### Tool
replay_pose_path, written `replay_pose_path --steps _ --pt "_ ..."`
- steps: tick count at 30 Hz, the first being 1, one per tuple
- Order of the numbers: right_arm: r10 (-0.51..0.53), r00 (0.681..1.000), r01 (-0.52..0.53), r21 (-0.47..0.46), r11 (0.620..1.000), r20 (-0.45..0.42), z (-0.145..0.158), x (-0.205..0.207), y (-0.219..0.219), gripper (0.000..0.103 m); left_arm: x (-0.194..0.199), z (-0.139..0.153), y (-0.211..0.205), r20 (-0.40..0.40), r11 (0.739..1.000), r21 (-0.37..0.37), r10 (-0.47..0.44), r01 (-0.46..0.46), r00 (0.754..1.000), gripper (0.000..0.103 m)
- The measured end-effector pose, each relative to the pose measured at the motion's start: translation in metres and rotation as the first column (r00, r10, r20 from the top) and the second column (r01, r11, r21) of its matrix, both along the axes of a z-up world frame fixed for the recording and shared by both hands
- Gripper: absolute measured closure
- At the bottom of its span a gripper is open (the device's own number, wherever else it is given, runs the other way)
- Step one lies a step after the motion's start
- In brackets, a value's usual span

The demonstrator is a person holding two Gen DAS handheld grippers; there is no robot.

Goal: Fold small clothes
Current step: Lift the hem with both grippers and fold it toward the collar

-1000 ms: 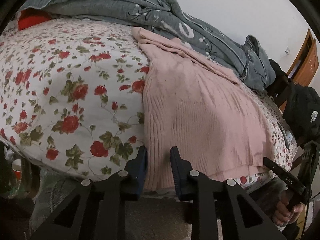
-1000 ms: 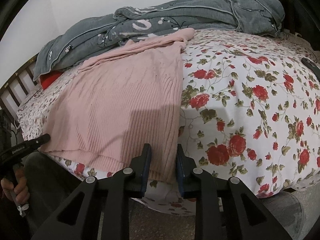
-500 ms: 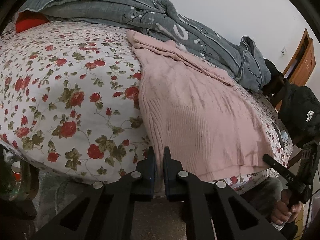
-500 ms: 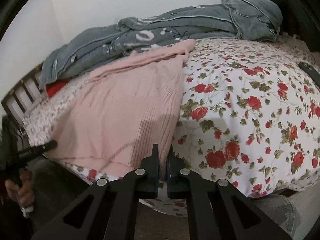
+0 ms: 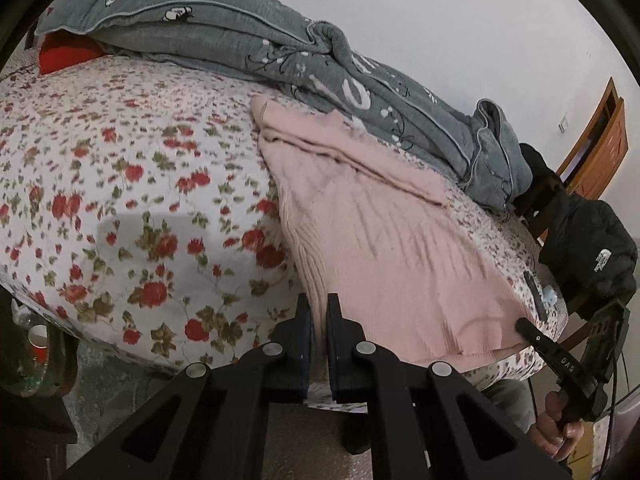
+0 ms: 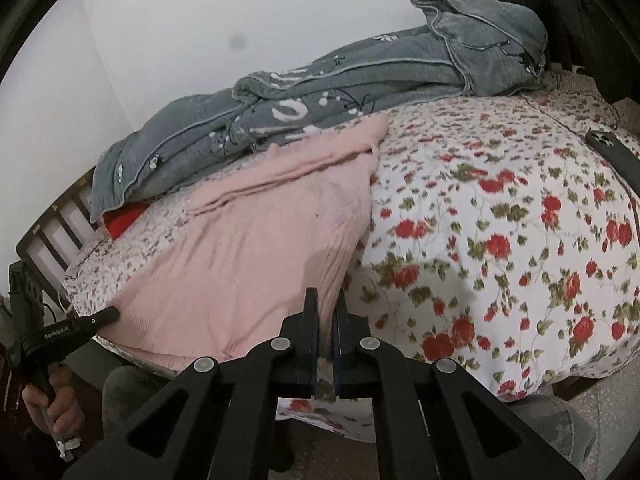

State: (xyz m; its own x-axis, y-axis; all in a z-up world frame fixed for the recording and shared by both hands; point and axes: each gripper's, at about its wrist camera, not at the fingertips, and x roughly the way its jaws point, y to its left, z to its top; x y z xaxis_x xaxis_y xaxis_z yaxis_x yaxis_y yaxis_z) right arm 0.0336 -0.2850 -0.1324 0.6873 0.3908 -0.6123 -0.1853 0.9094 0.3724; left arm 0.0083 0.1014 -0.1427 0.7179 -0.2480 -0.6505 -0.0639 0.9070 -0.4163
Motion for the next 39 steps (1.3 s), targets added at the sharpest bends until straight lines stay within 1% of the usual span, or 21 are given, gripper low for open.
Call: replay_pose_path --steps 5,12,16,19,25,30,33,39 --pt "-0.013 1.000 0.013 0.029 1.000 0.015 0.015 0.001 -0.004 0.098 0.001 0.012 0.005 0.015 1.000 -0.019 0.012 -0.011 1.000 0.096" --pt "-0.020 0.999 0.019 0.038 0.999 0.028 0.033 0.008 -0.004 0.098 0.003 0.028 0.010 0.044 0.999 -0.049 0.020 -0.018 0.999 0.096" --pt "-0.027 0.999 0.025 0.049 0.998 0.040 0.042 0.012 -0.005 0.098 0.007 0.038 0.009 0.062 0.999 -0.038 0.020 -0.017 0.998 0.096" --pt "-0.028 0.999 0.025 0.075 0.997 0.038 0.048 0.019 -0.006 0.098 0.013 0.047 0.011 0.068 0.998 -0.054 0.018 -0.015 0.997 0.096" --pt "-0.030 0.999 0.027 0.152 0.988 0.016 0.064 0.043 -0.010 0.098 0.034 0.063 0.021 0.070 0.989 -0.146 0.015 -0.005 0.997 0.096" --pt "-0.027 1.000 0.025 0.220 0.975 0.009 0.082 0.073 -0.011 0.098 0.058 0.081 0.031 0.092 0.981 -0.195 0.019 -0.001 0.996 0.096" --pt "-0.041 0.999 0.036 0.206 0.978 0.023 0.091 0.090 -0.006 0.098 0.072 0.089 0.034 0.109 0.981 -0.196 0.026 -0.004 0.994 0.096" --pt "-0.048 0.998 0.038 0.194 0.980 0.048 0.104 0.126 0.002 0.098 0.110 0.102 0.042 0.129 0.986 -0.168 0.044 -0.022 0.991 0.096"
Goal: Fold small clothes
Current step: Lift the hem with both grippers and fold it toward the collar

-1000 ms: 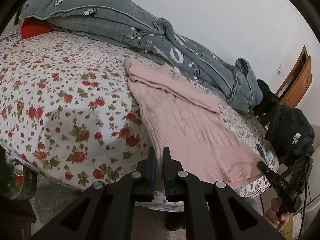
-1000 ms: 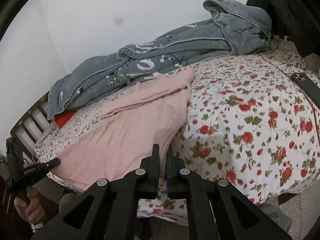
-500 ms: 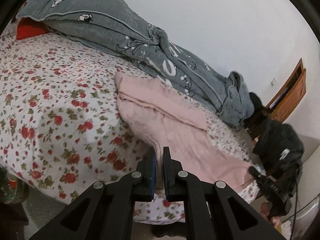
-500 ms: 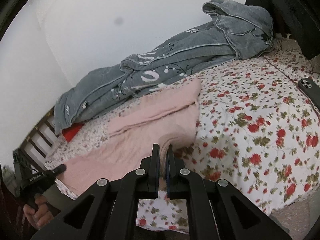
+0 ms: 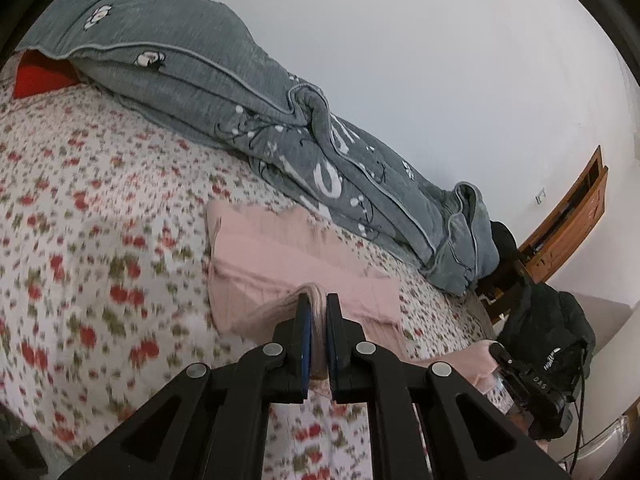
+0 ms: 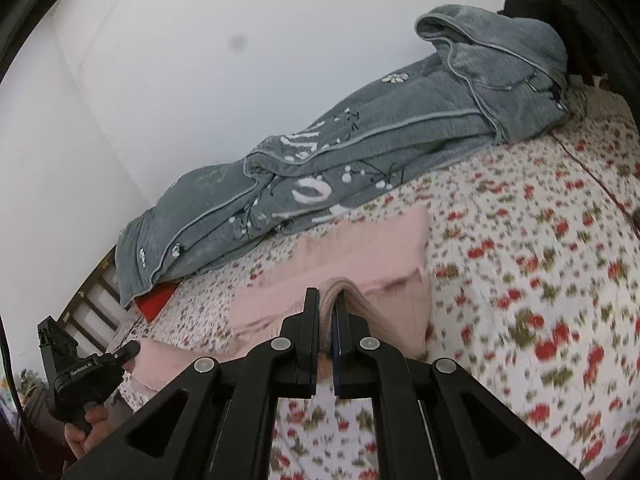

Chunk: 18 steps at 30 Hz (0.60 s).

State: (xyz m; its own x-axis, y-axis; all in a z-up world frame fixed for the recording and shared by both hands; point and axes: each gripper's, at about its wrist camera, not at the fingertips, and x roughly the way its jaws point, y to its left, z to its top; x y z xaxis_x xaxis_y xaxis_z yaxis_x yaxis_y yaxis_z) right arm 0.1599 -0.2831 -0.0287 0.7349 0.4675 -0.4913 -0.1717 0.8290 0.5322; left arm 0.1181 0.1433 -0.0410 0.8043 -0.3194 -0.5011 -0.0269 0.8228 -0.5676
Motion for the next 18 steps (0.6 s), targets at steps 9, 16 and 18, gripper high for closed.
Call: replay_pose_path --steps 9,16,18 --pt "-0.001 1.000 0.001 -0.004 1.000 -0.001 0.002 0.065 0.011 0.098 0.066 -0.006 0.013 -0.024 0.999 0.004 0.044 -0.044 0.999 0.096" --pt "0.002 0.999 -0.002 -0.005 1.000 -0.050 -0.023 0.128 0.024 0.098 0.128 -0.027 0.019 -0.058 0.997 -0.022 0.068 -0.069 0.996 0.096" --pt "0.005 0.998 -0.005 -0.005 1.000 -0.063 -0.029 0.145 0.027 0.098 0.147 -0.035 0.022 -0.075 0.996 -0.029 0.080 -0.083 0.994 0.096"
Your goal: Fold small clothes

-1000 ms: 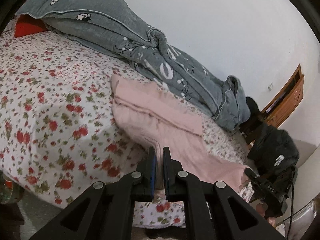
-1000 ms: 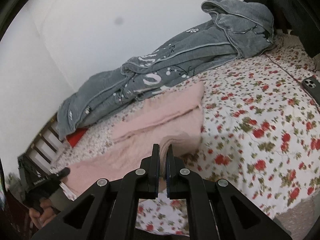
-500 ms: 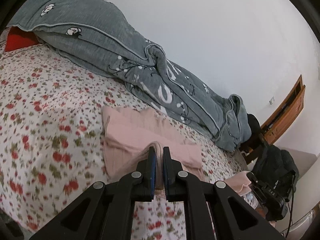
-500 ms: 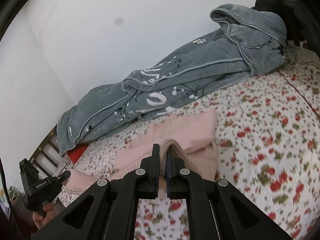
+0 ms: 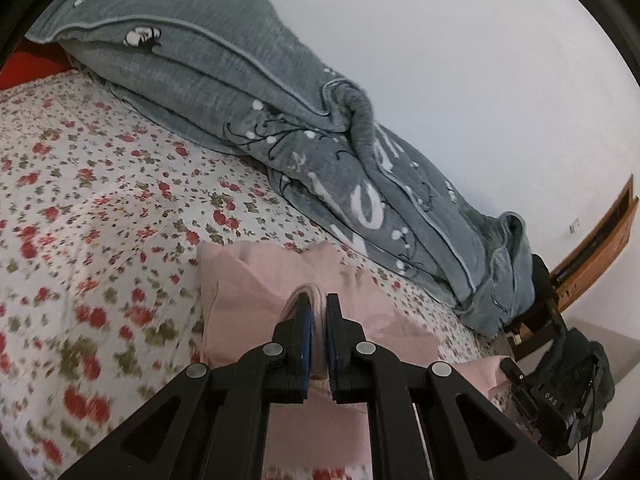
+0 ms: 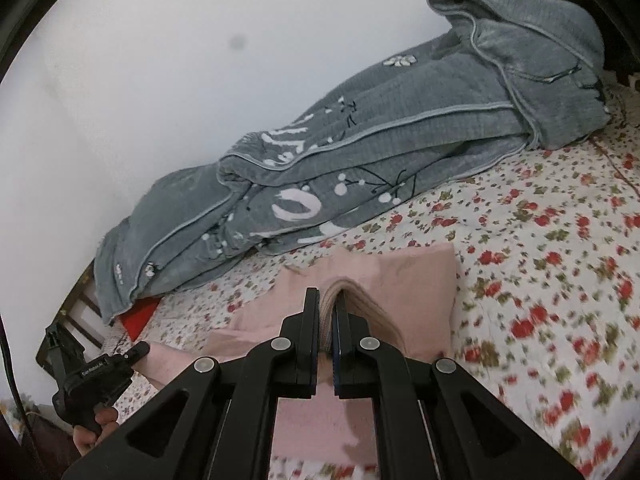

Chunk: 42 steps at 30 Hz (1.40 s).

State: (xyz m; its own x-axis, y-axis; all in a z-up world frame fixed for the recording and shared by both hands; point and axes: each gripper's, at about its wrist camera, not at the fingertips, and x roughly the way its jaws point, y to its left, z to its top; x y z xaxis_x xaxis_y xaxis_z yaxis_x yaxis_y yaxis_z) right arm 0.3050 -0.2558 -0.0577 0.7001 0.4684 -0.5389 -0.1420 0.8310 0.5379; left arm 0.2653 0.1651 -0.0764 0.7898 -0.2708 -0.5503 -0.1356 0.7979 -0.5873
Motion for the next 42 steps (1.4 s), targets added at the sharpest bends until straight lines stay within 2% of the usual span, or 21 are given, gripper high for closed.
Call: replay_pose_path --steps 7,10,12,15,18,21,28,31,33,35,36,37,39,40,42 --pt "0.011 0.997 -0.010 0.013 1.000 -0.075 -0.030 0.067 0.011 0.098 0.059 -0.031 0.009 -0.066 0.999 -0.014 0.042 -0.043 0.997 0.095" --pt "0.002 0.992 0.001 0.022 1.000 -0.126 -0.049 0.098 0.011 0.096 0.085 -0.046 0.013 -0.107 0.998 -0.047 0.036 -0.041 0.994 0.095" --pt "-0.026 0.985 0.031 0.025 0.999 -0.170 -0.062 0.117 0.010 0.093 0.099 -0.050 0.015 -0.127 0.998 -0.024 0.060 -0.063 0.990 0.093" --pt "-0.034 0.983 0.039 0.019 0.999 -0.182 -0.070 0.130 0.008 0.091 0.113 -0.052 0.018 -0.135 0.998 0.011 0.062 -0.061 0.989 0.087" --pt "-0.034 0.988 0.023 -0.074 0.997 -0.148 -0.068 0.128 0.015 0.087 0.115 -0.054 0.018 -0.141 0.998 0.025 0.055 -0.052 0.988 0.085" --pt "-0.025 0.990 0.003 -0.162 0.987 -0.135 -0.072 0.124 0.021 0.074 0.112 -0.059 0.015 -0.165 0.997 0.060 0.053 -0.043 0.985 0.080" --pt "0.009 0.987 -0.056 -0.285 0.957 -0.162 -0.099 0.123 0.036 0.071 0.113 -0.070 -0.004 -0.200 0.990 0.128 -0.035 0.062 0.979 0.078" --pt "0.013 0.984 -0.068 -0.305 0.950 -0.178 -0.110 0.128 0.040 0.071 0.120 -0.076 -0.016 -0.228 0.982 0.161 -0.064 0.103 0.971 0.076" --pt "0.009 0.982 -0.070 -0.319 0.945 -0.188 -0.114 0.131 0.043 0.071 0.124 -0.081 -0.023 -0.245 0.970 0.209 -0.071 0.124 0.967 0.071" --pt "0.018 0.982 -0.083 -0.344 0.935 -0.188 -0.116 0.133 0.047 0.087 0.124 -0.084 -0.027 -0.238 0.963 0.240 -0.063 0.122 0.969 0.071" --pt "0.028 0.983 -0.091 -0.349 0.933 -0.182 -0.116 0.132 0.049 0.097 0.121 -0.084 -0.027 -0.214 0.963 0.247 -0.054 0.107 0.975 0.076" --pt "0.042 0.984 -0.100 -0.347 0.932 -0.171 -0.114 0.131 0.050 0.097 0.119 -0.082 -0.026 -0.194 0.962 0.259 -0.039 0.090 0.980 0.097" --pt "0.040 0.994 -0.071 -0.323 0.944 -0.103 -0.104 0.124 0.045 0.097 0.115 -0.076 -0.020 -0.162 0.962 0.264 -0.033 0.076 0.986 0.096" --pt "0.037 0.997 -0.053 -0.297 0.954 -0.062 -0.097 0.120 0.040 0.097 0.111 -0.072 -0.015 -0.121 0.969 0.238 -0.037 0.066 0.992 0.096" --pt "0.037 0.999 -0.046 -0.281 0.959 -0.039 -0.093 0.117 0.037 0.097 0.109 -0.069 -0.009 -0.098 0.972 0.228 -0.027 0.049 0.995 0.096"
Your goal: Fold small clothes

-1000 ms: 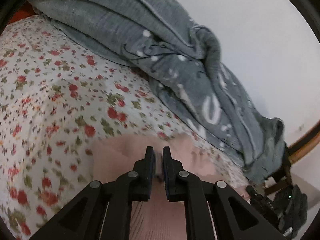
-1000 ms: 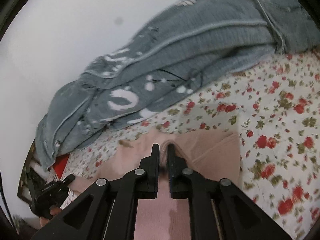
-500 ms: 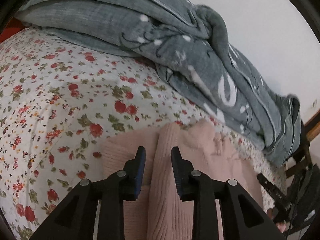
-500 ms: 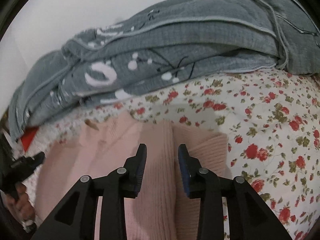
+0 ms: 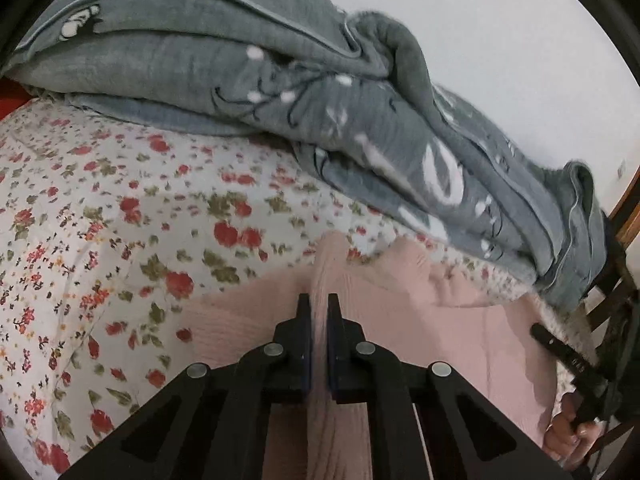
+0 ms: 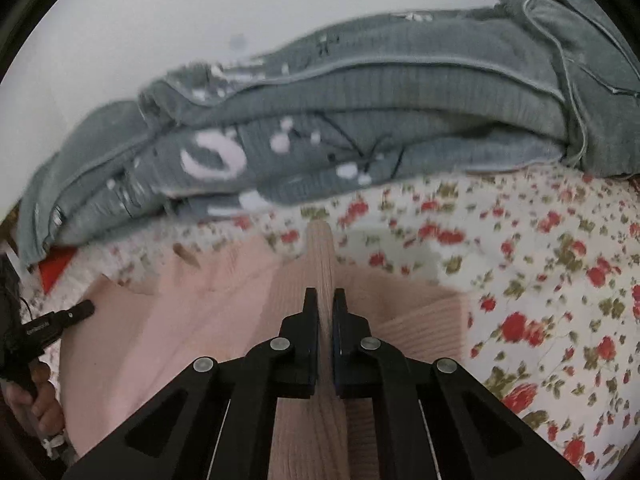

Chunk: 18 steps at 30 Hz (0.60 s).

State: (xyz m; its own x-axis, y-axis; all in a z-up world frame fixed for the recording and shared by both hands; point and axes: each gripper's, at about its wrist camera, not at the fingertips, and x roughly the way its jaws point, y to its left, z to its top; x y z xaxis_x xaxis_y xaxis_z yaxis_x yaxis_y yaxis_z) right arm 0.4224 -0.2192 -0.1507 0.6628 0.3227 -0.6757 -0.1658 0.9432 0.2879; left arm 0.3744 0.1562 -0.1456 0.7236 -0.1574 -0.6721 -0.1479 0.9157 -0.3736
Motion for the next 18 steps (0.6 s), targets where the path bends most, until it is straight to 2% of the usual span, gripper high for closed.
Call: replay_pose_path --steps 5,8,10,11,12,13,14,15,16,18 --pt "-0.031 0.988 0.023 -0.058 0.998 -0.151 -0.030 0.020 0.004 0.098 0.013 -0.020 -0.003 -0.080 0.994 0.098 0.054 -0.046 0.995 0.093" --pt "-0.050 0.990 0.041 -0.067 0.997 -0.131 -0.025 0.017 0.002 0.091 0.015 -0.020 -0.002 -0.090 0.995 0.091 0.042 -0.034 0.995 0.090" --pt "-0.047 0.990 0.037 -0.078 0.996 -0.134 -0.021 0.014 0.002 0.085 0.015 -0.016 -0.003 -0.102 0.994 0.106 0.041 -0.030 0.994 0.079" --pt "-0.044 0.990 0.033 -0.084 0.996 -0.133 -0.015 0.012 0.001 0.083 0.014 -0.014 -0.003 -0.103 0.993 0.114 0.043 -0.031 0.994 0.079" --pt "-0.045 0.991 0.033 -0.092 0.995 -0.127 -0.010 0.009 -0.002 0.073 0.012 -0.010 -0.003 -0.104 0.992 0.121 0.042 -0.029 0.994 0.079" --pt "-0.049 0.992 0.037 -0.104 0.994 -0.113 -0.003 0.004 -0.006 0.058 0.010 -0.007 -0.003 -0.106 0.992 0.123 0.040 -0.027 0.994 0.077" --pt "-0.055 0.995 0.045 -0.115 0.992 -0.086 0.006 -0.005 -0.011 0.051 0.007 -0.004 -0.003 -0.108 0.992 0.122 0.037 -0.023 0.993 0.075" --pt "-0.058 0.996 0.050 -0.123 0.991 -0.064 0.012 -0.013 -0.016 0.042 0.004 -0.001 -0.002 -0.108 0.993 0.118 0.032 -0.019 0.994 0.066" --pt "-0.059 0.997 0.052 -0.131 0.990 -0.047 0.016 -0.021 -0.020 0.037 0.000 0.001 -0.002 -0.105 0.994 0.112 0.028 -0.016 0.994 0.047" --pt "-0.049 0.999 0.047 -0.132 0.990 -0.012 0.022 -0.043 -0.031 0.034 -0.013 0.005 -0.002 -0.066 0.996 0.094 0.017 -0.011 0.998 0.028"
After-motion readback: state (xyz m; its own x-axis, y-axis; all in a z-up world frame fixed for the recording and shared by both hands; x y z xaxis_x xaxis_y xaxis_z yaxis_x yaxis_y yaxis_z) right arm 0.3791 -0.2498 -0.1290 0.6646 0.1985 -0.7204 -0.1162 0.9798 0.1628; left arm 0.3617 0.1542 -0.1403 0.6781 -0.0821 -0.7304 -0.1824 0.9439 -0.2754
